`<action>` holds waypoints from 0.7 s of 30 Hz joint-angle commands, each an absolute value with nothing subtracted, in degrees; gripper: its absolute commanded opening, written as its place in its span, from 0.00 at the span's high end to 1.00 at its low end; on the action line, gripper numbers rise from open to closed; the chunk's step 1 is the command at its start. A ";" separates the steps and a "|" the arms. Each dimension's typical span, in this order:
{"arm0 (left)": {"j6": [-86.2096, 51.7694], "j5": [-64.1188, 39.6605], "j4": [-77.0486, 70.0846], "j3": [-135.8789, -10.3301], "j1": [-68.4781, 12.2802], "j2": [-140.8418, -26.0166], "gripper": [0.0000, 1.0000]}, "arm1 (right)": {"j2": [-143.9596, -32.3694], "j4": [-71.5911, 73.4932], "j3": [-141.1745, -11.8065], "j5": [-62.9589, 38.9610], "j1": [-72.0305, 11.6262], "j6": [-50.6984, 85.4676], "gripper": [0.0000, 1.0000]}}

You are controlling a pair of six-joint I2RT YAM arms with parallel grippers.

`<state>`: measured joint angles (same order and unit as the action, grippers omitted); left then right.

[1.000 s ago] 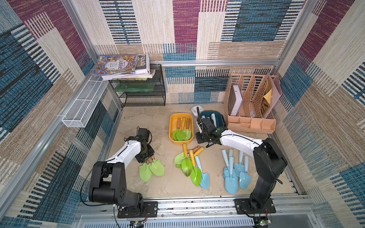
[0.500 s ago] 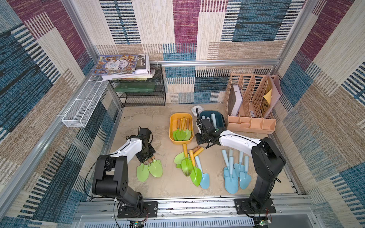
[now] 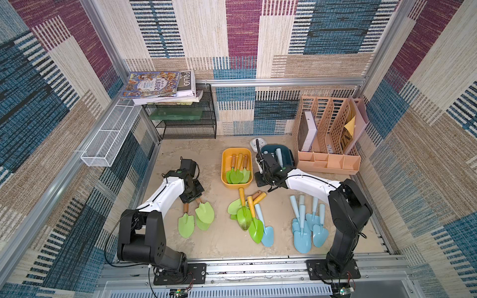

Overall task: Sort the small shovels by color and place them into the storage box
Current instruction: Pick up the shovel from the center of the board, then place the shovel in the storage box.

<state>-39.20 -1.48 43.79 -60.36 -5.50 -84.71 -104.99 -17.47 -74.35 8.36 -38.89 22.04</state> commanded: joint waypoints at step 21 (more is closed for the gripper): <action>-23.77 -5.80 44.27 -108.00 -17.64 -113.89 1.00 | -95.42 -20.85 -66.71 12.29 -33.05 22.61 0.61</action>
<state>-26.02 -4.49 44.58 -104.18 -17.30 -110.76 -96.38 -20.08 -67.46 11.57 -33.23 21.69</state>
